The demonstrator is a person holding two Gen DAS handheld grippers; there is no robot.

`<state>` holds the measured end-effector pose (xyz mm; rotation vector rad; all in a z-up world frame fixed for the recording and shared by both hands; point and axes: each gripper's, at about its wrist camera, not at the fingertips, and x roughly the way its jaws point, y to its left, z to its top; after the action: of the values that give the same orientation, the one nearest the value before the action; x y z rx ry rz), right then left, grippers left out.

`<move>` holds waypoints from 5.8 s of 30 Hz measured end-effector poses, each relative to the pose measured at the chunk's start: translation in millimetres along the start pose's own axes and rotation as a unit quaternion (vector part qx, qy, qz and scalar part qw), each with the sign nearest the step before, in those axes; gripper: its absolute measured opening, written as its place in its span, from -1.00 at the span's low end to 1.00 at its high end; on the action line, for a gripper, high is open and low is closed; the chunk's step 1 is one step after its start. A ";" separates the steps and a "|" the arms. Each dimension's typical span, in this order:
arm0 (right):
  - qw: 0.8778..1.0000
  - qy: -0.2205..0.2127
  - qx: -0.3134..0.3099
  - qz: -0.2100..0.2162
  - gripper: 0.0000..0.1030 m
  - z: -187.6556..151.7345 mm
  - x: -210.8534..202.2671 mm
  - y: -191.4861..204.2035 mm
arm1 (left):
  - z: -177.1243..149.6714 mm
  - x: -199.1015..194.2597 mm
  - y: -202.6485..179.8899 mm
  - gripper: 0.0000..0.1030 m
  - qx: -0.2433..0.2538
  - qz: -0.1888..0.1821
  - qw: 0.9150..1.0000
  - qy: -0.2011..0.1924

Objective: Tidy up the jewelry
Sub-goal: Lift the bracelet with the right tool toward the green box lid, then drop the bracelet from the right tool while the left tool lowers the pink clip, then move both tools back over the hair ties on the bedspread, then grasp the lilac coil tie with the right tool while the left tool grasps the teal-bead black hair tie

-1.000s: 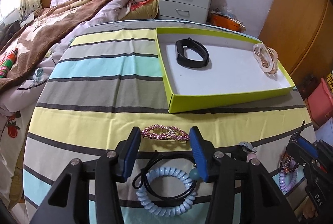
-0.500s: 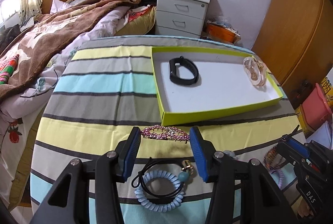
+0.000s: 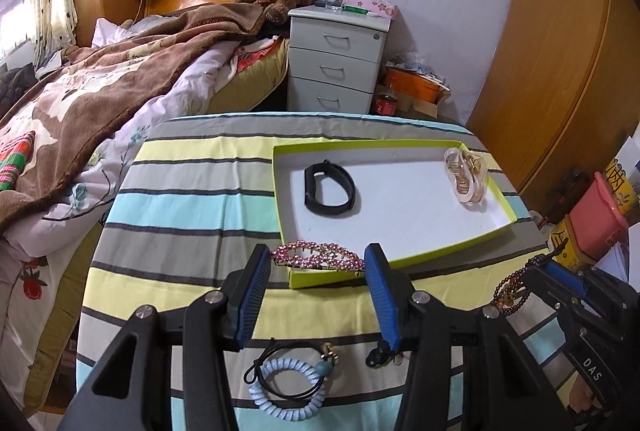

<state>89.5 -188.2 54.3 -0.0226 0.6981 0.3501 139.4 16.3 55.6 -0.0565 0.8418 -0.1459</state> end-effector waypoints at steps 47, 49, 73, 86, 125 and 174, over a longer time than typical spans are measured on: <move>0.987 0.150 0.002 0.054 -0.72 94.2 200.6 -39.9 | 15.6 101.9 -15.5 -0.02 -0.011 -0.012 0.998 0.060; 0.987 0.153 0.000 0.052 -0.72 94.0 203.5 -39.5 | 15.9 102.5 -16.1 -0.02 -0.011 -0.012 0.998 0.059; 0.986 0.159 0.006 0.040 -0.21 93.8 210.0 -40.8 | 15.0 107.3 -18.2 -0.01 -0.009 -0.013 0.998 0.066; 0.988 0.147 0.006 0.038 0.01 94.6 201.2 -39.2 | 13.7 106.2 -20.9 -0.01 -0.008 -0.011 0.997 0.074; 0.999 0.011 0.049 0.013 0.06 22.3 14.8 -17.6 | -33.4 -16.6 -8.7 0.11 -0.003 -0.011 1.000 -0.006; 0.991 0.107 -0.060 -0.045 -0.81 -91.7 8.3 16.5 | -95.7 -21.2 41.7 0.11 -0.031 -0.035 0.999 0.023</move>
<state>32.7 -182.6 -19.8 -0.2081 0.8846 0.3043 58.5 61.5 3.1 -0.1409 0.8903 -0.1866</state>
